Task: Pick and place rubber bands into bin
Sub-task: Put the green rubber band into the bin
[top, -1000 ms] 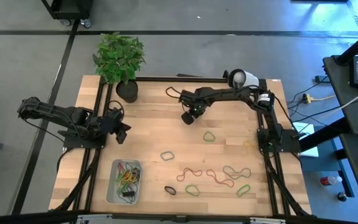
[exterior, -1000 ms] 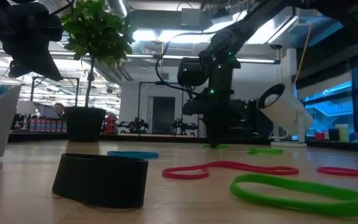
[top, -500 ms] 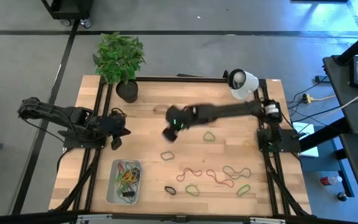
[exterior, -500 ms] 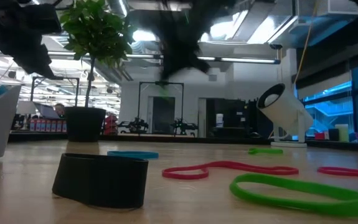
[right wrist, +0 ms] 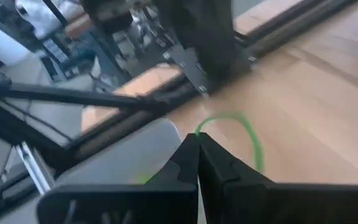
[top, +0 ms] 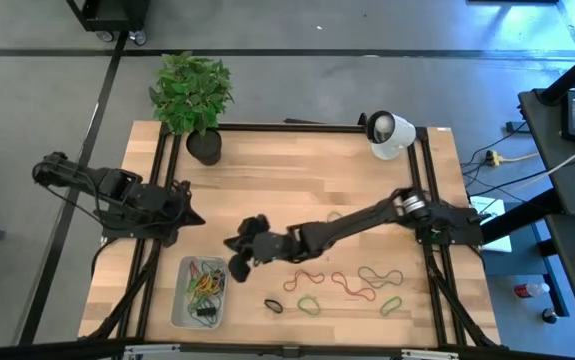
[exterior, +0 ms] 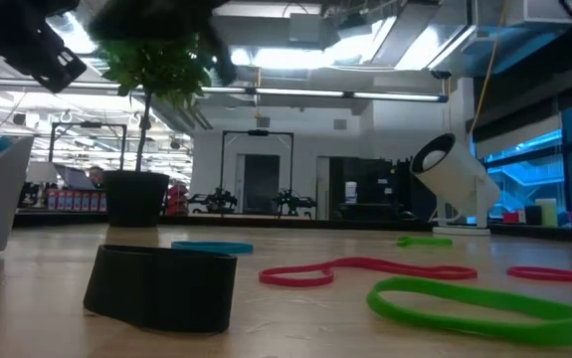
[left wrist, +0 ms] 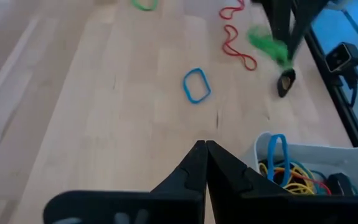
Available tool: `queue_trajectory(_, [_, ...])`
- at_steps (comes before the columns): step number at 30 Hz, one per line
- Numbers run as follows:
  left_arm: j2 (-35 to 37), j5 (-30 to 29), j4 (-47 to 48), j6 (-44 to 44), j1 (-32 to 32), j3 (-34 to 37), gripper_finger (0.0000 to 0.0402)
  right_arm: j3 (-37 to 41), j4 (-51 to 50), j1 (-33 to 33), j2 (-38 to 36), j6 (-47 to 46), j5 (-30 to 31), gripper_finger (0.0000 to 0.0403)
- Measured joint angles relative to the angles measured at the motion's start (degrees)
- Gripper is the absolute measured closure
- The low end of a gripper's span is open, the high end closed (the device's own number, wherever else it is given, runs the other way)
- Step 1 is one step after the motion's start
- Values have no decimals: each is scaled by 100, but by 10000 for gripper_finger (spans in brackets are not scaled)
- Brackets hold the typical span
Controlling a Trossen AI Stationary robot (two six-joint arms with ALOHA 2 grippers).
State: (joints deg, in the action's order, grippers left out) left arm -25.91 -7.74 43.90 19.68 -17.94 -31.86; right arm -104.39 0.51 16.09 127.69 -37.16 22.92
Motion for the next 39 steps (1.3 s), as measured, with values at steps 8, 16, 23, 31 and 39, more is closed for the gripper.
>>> queue_trajectory(8, [-2, 16, 4, -4, -223, 2, 400, -2418, -761, -2, 1714, 82, -57, 403])
queue_trajectory(16, [-3, -2, 20, 2, -320, 7, 400, -2752, -1303, 37, 2093, -178, -582, 401])
queue_trajectory(23, [-4, -8, 24, 7, -320, 9, 400, -2752, -1303, 135, 2091, -314, -1162, 401])
queue_trajectory(31, [-4, -8, 24, 7, -320, 9, 399, -2752, -1364, 180, 2088, -313, -1367, 400])
queue_trajectory(39, [-4, -8, 24, 9, -320, 9, 399, -2752, -1284, 165, 2086, -461, -1356, 359])
